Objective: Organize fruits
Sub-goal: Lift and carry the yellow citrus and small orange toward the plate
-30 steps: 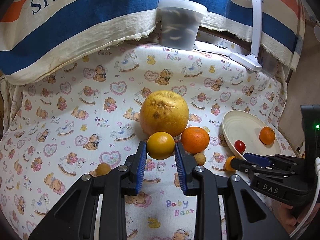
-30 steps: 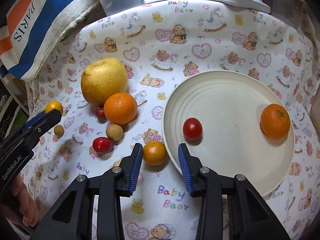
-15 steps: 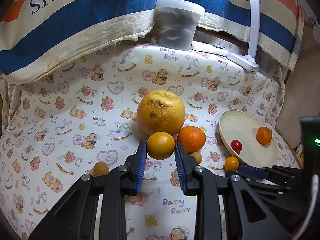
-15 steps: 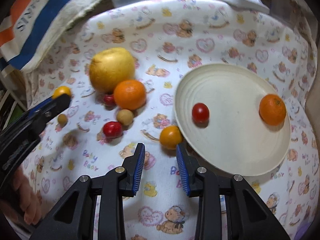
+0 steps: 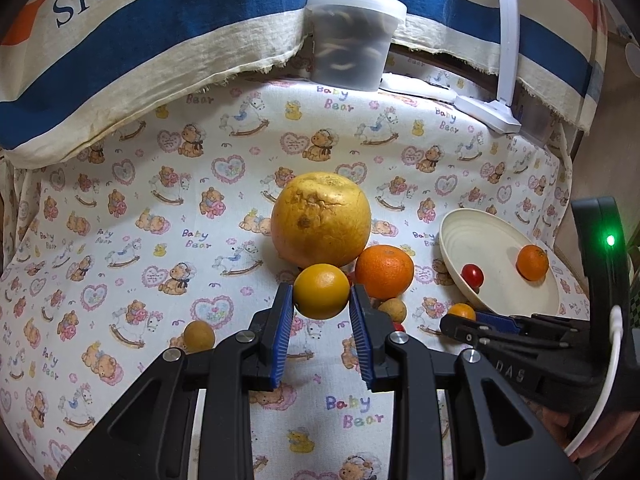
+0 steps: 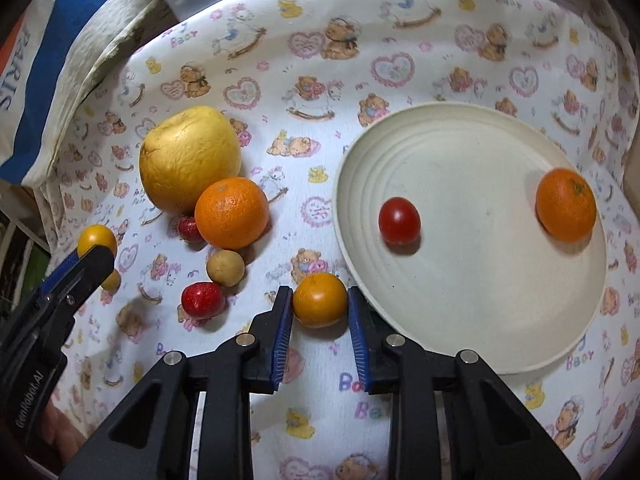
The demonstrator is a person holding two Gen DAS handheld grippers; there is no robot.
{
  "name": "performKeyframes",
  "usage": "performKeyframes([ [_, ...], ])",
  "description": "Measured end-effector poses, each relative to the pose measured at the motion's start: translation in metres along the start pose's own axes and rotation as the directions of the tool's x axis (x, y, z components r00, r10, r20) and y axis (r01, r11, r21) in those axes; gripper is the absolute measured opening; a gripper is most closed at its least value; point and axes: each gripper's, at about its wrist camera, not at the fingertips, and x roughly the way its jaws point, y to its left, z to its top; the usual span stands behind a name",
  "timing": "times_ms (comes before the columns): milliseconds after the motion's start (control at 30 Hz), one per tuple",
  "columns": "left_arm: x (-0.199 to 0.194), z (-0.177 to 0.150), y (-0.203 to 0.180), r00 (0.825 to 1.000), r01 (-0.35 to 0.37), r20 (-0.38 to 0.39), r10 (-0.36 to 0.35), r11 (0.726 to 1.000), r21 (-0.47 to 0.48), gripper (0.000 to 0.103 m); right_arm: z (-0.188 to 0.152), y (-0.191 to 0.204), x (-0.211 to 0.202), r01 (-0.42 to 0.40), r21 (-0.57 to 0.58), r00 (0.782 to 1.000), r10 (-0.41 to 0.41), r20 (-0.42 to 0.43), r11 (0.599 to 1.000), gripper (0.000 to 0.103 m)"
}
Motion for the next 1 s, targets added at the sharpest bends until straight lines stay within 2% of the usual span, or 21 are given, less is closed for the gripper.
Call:
performKeyframes([
  [133, -0.003, 0.001, 0.001, 1.000, 0.003, 0.009, -0.003, 1.000, -0.003, 0.028, -0.007, 0.006, -0.008, 0.031, -0.061, 0.999, -0.029, 0.034, 0.998, 0.028],
  [267, -0.007, 0.002, -0.002, 1.000, 0.010, 0.022, -0.010, 1.000, 0.004, 0.028, -0.012, 0.004, -0.028, -0.004, -0.089, 0.998, 0.010, 0.070, 0.996, 0.028],
  [367, -0.008, 0.002, -0.005, 1.000, 0.020, 0.022, -0.021, 1.000, 0.013, 0.028, -0.017, 0.006, -0.049, 0.072, -0.132, 0.986, -0.051, 0.159, 0.989, 0.028],
  [400, -0.008, 0.001, -0.005, 1.000, 0.022, 0.019, -0.022, 1.000, 0.011, 0.028, -0.018, 0.005, -0.056, 0.073, -0.145, 0.983, -0.047, 0.178, 0.987, 0.028],
  [533, -0.011, -0.001, -0.012, 0.999, -0.016, 0.051, 0.013, 0.999, 0.052, 0.028, -0.017, -0.010, -0.076, 0.007, -0.122, 0.982, 0.016, 0.190, 0.992, 0.028],
  [700, -0.027, -0.003, -0.025, 0.995, -0.013, 0.104, 0.001, 0.994, 0.108, 0.028, -0.018, -0.029, -0.096, 0.020, -0.096, 0.964, 0.007, 0.265, 0.995, 0.028],
  [833, -0.045, -0.006, -0.039, 0.986, 0.000, 0.164, -0.025, 0.989, 0.149, 0.028, -0.022, -0.047, -0.114, -0.012, -0.060, 0.953, 0.029, 0.303, 0.998, 0.028],
  [1000, -0.064, -0.007, -0.051, 0.972, 0.032, 0.223, -0.069, 0.986, 0.164, 0.028, -0.024, -0.056, -0.135, 0.008, -0.069, 0.916, 0.020, 0.402, 0.998, 0.028],
])
